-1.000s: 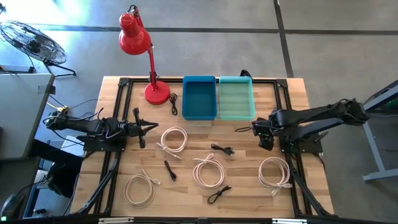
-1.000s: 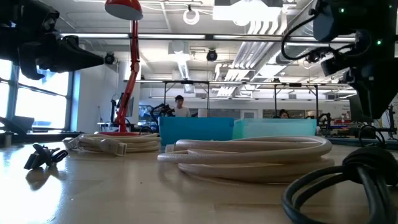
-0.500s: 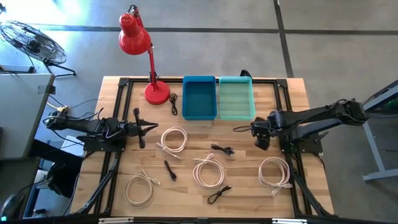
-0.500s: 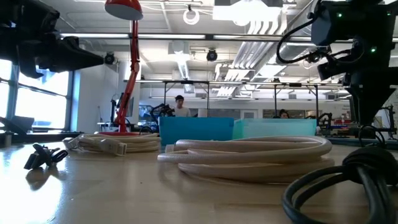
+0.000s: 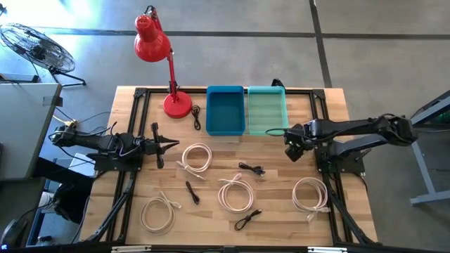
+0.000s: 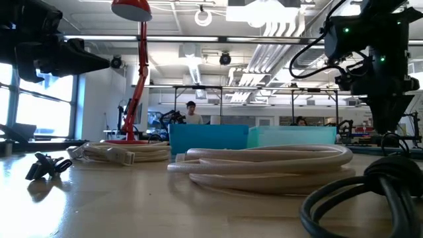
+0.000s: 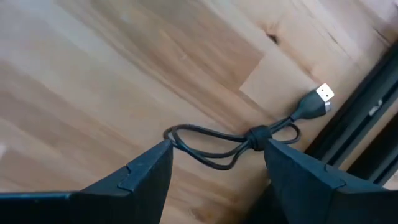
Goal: Pick & Place USB Port
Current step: Put the black USB cable into the blue bin
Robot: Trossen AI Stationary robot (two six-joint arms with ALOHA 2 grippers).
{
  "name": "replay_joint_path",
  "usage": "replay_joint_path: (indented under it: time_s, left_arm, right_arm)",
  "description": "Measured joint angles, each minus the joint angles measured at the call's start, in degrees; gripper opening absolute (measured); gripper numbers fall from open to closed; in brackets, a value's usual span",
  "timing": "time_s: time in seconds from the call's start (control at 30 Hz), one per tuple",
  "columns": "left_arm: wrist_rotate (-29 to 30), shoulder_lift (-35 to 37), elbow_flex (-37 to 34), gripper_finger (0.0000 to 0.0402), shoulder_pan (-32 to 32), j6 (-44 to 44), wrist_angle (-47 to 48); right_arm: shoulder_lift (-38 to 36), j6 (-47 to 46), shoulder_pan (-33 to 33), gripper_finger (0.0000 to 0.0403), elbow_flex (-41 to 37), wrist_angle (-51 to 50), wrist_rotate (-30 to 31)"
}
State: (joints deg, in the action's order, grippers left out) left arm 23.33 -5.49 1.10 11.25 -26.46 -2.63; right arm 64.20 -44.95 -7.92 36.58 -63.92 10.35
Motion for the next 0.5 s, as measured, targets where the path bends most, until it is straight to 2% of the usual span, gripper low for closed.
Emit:
replay_joint_path:
  time_s: [0.13, 0.5]
  left_arm:
    - [0.0, 0.0, 0.0, 0.0019, 0.0, 0.0, 0.0]
    - [0.0, 0.0, 0.0, 0.0019, 0.0, 0.0, 0.2]
  right_arm:
    - [0.0, 4.7, -0.1, 0.0245, 0.0, -0.1, -2.3]
    - [0.0, 4.4, -0.1, 0.0245, 0.0, -0.1, -3.9]
